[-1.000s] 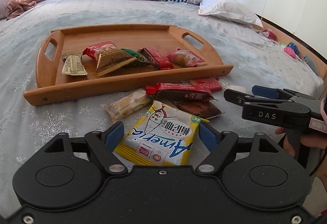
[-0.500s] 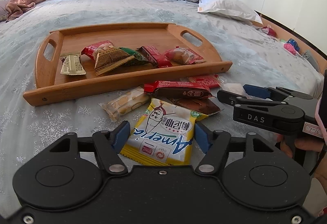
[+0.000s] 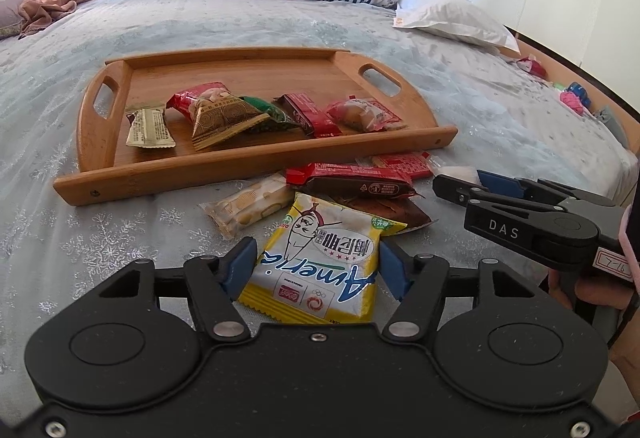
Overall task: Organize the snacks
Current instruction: 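Grasp the yellow Amerie packet with the left tool while the right tool grasps the white bun bag, then carry the yellow packet and white bag over the tray and lower them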
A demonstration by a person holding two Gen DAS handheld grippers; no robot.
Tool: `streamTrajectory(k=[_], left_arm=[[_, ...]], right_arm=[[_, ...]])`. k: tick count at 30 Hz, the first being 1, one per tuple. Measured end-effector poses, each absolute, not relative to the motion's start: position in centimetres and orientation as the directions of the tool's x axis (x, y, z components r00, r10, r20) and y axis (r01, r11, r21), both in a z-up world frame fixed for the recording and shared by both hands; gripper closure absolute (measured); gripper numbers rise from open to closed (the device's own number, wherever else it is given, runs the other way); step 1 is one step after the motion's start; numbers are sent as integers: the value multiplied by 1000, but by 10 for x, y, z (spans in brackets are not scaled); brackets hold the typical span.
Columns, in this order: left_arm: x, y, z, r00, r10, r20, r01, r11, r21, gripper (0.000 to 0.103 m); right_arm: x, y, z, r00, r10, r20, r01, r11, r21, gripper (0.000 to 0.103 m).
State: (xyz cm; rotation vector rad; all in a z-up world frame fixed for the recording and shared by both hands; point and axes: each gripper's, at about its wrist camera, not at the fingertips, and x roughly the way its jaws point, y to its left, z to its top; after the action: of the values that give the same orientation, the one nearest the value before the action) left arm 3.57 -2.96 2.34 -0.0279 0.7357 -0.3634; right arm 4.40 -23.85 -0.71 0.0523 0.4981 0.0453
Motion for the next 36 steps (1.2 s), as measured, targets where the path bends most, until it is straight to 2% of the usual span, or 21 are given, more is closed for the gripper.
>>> streamTrajectory(k=[17,27,36], left_arm=[[44,-8,63,760,-306,-573,259,952,-164,40],[86,21,89,822,-218,-527,154,974,-163,40],[137,41,93,831,-156,-533,64,980,-188,40]], right_arm=[[55,-241,20,908,67,-414,-37,996,81,55],[94,-236,43,914,118,-388,-85,991,101,55],[144,-230,49,896,180,-407,-125,980,157,55]])
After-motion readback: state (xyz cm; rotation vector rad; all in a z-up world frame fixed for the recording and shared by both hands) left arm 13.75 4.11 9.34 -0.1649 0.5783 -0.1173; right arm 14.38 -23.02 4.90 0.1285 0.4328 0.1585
